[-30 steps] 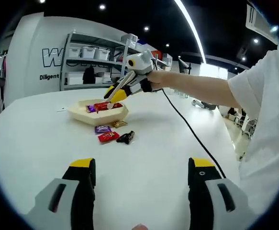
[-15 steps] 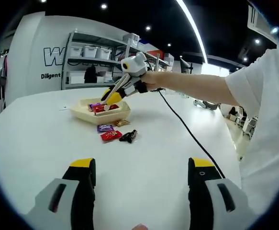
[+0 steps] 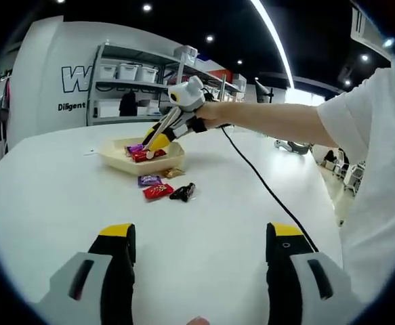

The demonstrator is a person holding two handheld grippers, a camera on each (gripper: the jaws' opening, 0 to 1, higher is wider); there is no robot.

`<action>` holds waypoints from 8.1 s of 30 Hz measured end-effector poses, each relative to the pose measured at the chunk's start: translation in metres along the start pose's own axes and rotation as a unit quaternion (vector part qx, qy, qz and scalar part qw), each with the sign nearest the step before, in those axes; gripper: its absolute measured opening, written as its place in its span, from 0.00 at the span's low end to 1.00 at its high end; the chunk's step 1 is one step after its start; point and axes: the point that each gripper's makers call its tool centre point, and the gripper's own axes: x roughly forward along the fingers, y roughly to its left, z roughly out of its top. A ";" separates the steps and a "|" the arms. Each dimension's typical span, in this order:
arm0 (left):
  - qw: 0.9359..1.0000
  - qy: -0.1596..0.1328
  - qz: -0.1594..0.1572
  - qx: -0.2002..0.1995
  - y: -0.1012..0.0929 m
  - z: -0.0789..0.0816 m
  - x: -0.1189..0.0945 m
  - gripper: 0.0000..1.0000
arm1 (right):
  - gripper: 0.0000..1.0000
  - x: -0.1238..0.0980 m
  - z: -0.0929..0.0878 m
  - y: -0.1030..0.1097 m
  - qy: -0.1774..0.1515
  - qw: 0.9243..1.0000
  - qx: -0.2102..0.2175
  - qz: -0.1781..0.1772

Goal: Place the target food into the container with the food tongs after gripping and lifting it, then release it inside without dropping or visibly crushing the food.

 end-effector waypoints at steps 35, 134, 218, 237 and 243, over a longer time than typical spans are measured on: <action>1.000 -0.003 0.003 0.010 -0.003 0.005 -0.001 0.78 | 0.20 -0.015 0.012 0.004 0.006 0.999 -0.048 -0.008; 1.000 -0.030 0.001 0.002 -0.011 -0.002 -0.012 0.81 | 0.21 0.026 0.029 0.129 -0.002 0.998 0.034 -0.044; 1.000 -0.018 0.000 0.000 -0.011 -0.007 -0.006 0.79 | 0.17 -0.022 0.010 0.039 0.009 0.996 0.031 -0.080; 1.000 -0.014 0.009 -0.003 -0.006 -0.009 -0.009 0.79 | 0.17 0.008 0.009 0.039 0.030 0.998 -0.051 -0.022; 1.000 -0.012 0.009 -0.003 -0.006 -0.010 -0.009 0.79 | 0.18 0.010 0.008 0.034 0.038 0.996 -0.082 -0.020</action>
